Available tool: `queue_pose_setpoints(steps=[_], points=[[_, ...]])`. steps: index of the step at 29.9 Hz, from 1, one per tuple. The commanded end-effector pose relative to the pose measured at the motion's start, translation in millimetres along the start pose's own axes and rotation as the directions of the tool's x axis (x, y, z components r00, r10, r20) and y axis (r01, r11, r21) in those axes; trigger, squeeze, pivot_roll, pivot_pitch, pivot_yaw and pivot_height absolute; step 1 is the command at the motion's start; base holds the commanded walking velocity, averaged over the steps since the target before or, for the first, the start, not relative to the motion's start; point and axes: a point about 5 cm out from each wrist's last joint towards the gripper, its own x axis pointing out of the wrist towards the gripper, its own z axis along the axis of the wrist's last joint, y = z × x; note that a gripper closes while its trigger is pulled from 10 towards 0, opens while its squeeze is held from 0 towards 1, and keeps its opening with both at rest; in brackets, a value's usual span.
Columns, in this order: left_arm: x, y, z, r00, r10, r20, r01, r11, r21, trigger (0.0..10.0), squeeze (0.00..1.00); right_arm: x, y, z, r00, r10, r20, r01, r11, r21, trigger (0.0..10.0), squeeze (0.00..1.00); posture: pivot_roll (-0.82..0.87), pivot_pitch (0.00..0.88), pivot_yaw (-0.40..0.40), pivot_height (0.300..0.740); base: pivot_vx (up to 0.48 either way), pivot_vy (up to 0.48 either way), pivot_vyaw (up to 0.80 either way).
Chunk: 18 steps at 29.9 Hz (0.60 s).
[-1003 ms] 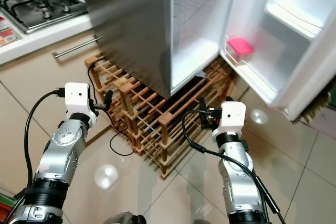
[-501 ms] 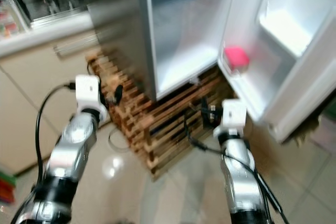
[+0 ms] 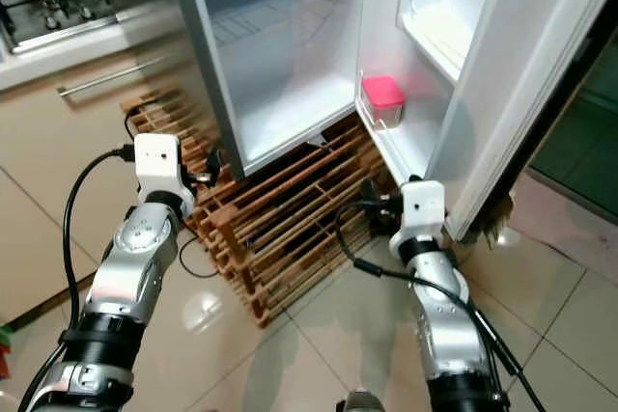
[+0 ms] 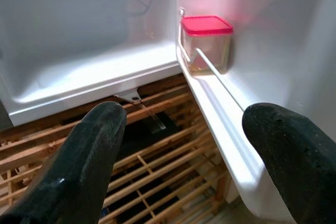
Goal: Restocking fridge
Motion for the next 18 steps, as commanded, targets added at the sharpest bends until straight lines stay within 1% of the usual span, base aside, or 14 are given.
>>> queue_pose_setpoints(steps=[1, 3, 6, 7, 8, 10, 11, 12, 14, 17, 18], points=[[1.0, 7.4, -2, 1.000, 0.028, -0.013, -0.028, 1.000, 0.004, 10.0, 0.00, 2.4, -11.7, -1, 0.999, -0.027, -0.021, 0.027, 1.000, 0.006, 10.0, 0.00, -0.14, 0.000, 0.078, 0.740, 0.000, 0.000, 0.00], [1.3, 7.2, -2, 1.000, 0.027, -0.015, -0.027, 1.000, 0.004, 10.0, 0.00, 3.6, -19.4, -2, 0.999, -0.043, -0.029, 0.043, 0.999, -0.008, 10.0, 0.00, -0.15, 0.000, 0.079, 0.740, 0.000, 0.000, 0.00], [2.2, 6.7, -2, 1.000, 0.025, -0.017, -0.025, 1.000, 0.005, 10.0, 0.00, 5.3, -36.5, -6, 0.995, -0.086, -0.058, 0.084, 0.996, -0.037, 10.0, 0.00, -0.15, 0.000, 0.083, 0.740, 0.000, 0.000, 0.00], [2.2, 6.7, -2, 1.000, 0.025, -0.017, -0.025, 1.000, 0.005, 10.0, 0.00, 5.3, -36.5, -6, 0.995, -0.086, -0.058, 0.084, 0.996, -0.037, 10.0, 0.00, -0.15, 0.000, 0.083, 0.740, 0.000, 0.000, 0.00], [2.5, 6.4, -2, 1.000, 0.024, -0.017, -0.024, 1.000, 0.005, 10.0, 0.00, 5.9, -42.3, -6, 0.993, -0.097, -0.062, 0.095, 0.994, -0.045, 10.0, 0.00, -0.15, 0.000, 0.085, 0.740, 0.000, 0.000, 0.00], [2.9, 5.3, -1, 1.000, 0.019, -0.016, -0.018, 1.000, 0.007, 10.0, 0.00, 6.5, -62.6, -7, 0.985, -0.160, -0.072, 0.153, 0.984, -0.093, 10.0, 0.00, -0.15, 0.000, 0.084, 0.740, 0.000, 0.000, 0.00], [3.2, 5.0, -1, 1.000, 0.016, -0.015, -0.016, 1.000, 0.008, 10.0, 0.00, 5.4, -78.3, -6, 0.974, -0.216, -0.072, 0.205, 0.970, -0.132, 10.0, 0.00, -0.15, 0.000, 0.084, 0.740, 0.000, 0.000, 0.00], [3.2, 5.0, -1, 1.000, 0.016, -0.015, -0.016, 1.000, 0.008, 10.0, 0.00, 5.4, -78.3, -6, 0.974, -0.216, -0.072, 0.205, 0.970, -0.132, 10.0, 0.00, -0.15, 0.000, 0.084, 0.740, 0.000, 0.000, 0.00], [3.4, 5.3, -1, 1.000, 0.017, -0.016, -0.017, 1.000, 0.008, 10.0, 0.00, 3.9, -89.6, -5, 0.963, -0.258, -0.073, 0.245, 0.957, -0.153, 10.0, 0.00, -0.15, 0.000, 0.085, 0.740, 0.000, 0.000, 0.00], [3.7, 5.8, -1, 1.000, 0.017, -0.019, -0.017, 1.000, 0.009, 10.0, 0.00, -1.3, -111.0, -2, 0.944, -0.324, -0.064, 0.305, 0.930, -0.203, 10.0, 0.00, -0.15, 0.000, 0.087, 0.740, 0.000, 0.000, 0.00], [3.8, 5.9, -1, 1.000, 0.017, -0.019, -0.016, 1.000, 0.010, 10.0, 0.00, -2.4, -115.4, -1, 0.940, -0.336, -0.060, 0.316, 0.924, -0.217, 10.0, 0.00, -0.15, 0.000, 0.088, 0.740, 0.000, 0.000, 0.00]])
